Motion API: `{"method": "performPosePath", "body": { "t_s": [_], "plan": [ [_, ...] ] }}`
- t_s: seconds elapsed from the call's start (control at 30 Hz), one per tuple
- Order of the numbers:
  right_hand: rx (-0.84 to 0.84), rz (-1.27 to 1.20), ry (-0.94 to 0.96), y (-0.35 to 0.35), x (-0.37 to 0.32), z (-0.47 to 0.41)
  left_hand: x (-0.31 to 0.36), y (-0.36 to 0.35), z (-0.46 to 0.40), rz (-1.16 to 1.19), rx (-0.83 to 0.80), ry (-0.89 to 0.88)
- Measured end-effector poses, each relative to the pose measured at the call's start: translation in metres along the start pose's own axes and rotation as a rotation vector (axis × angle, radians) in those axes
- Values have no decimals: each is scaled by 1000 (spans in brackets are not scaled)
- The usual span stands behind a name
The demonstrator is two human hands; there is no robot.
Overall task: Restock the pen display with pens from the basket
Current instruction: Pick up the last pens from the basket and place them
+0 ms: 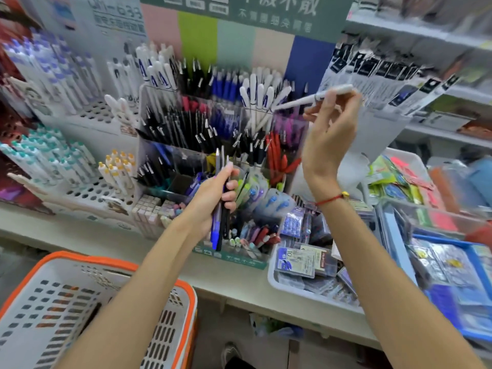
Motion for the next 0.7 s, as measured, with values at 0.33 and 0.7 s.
{"method": "performPosePath", "body": {
  "t_s": [0.33, 0.7],
  "plan": [
    [-597, 730, 61, -84, 25, -22, 20, -9, -9, 321, -15, -70],
    [-1073, 383, -401, -64, 28, 88, 27, 5, 1, 128, 106, -289]
  ]
}}
Point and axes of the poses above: each hand's wrist, its own z-axis away from the middle knuckle, its own y-axis out of the back of the hand, x = y × z, the point moved 9 cm from there along -z, towards the middle knuckle, and after that the axes turned 1 degree about -x, right-handed, at the moved point
